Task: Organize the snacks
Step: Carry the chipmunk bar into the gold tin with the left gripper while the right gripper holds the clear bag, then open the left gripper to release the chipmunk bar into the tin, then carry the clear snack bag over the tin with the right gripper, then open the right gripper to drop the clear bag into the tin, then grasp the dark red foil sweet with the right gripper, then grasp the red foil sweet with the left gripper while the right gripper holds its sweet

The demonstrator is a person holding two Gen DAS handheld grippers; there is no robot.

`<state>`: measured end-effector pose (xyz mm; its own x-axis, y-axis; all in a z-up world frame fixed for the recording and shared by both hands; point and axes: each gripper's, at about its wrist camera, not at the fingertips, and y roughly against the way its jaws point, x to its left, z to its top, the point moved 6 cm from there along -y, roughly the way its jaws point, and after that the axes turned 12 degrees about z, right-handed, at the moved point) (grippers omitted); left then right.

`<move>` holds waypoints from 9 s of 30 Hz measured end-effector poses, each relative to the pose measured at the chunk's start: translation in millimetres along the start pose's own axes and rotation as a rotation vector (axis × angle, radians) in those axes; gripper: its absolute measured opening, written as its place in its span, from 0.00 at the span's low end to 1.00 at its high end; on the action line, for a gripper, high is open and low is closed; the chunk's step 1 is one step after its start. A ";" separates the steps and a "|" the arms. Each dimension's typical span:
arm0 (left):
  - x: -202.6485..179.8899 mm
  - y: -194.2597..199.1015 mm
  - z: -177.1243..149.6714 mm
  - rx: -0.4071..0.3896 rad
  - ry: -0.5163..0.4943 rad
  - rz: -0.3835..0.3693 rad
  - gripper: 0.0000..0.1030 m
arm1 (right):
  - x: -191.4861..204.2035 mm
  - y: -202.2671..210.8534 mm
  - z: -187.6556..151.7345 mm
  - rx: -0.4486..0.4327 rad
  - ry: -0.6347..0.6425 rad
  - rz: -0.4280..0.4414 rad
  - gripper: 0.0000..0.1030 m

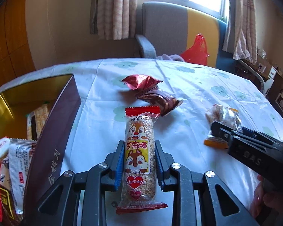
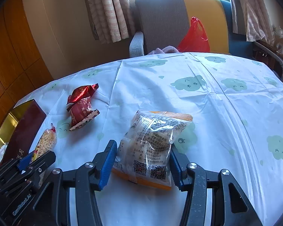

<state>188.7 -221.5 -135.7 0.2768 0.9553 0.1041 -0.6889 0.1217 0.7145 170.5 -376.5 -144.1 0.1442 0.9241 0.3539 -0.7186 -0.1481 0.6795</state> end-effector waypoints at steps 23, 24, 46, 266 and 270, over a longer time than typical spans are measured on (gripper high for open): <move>66.3 82.5 30.2 -0.159 0.057 -0.033 0.29 | -1.1 -0.9 0.5 0.002 0.012 -0.012 0.52; 75.8 82.4 32.0 -0.156 0.081 -0.026 0.29 | -0.5 -0.6 0.0 0.002 0.012 -0.011 0.52; 251.5 21.6 10.1 0.095 0.328 0.136 0.29 | 2.2 -1.3 -0.4 0.011 0.045 -0.051 0.52; -46.7 -114.1 113.3 0.204 -0.297 -0.085 0.48 | -17.8 -13.5 18.4 0.019 -0.043 0.168 0.25; -43.9 -104.1 104.4 0.218 -0.217 -0.112 0.48 | -18.0 -13.3 18.5 0.017 -0.043 0.169 0.25</move>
<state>318.2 -304.2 -142.5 0.4954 0.8566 0.1446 -0.4929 0.1401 0.8587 190.0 -397.6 -147.6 0.0515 0.8693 0.4915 -0.7235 -0.3068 0.6185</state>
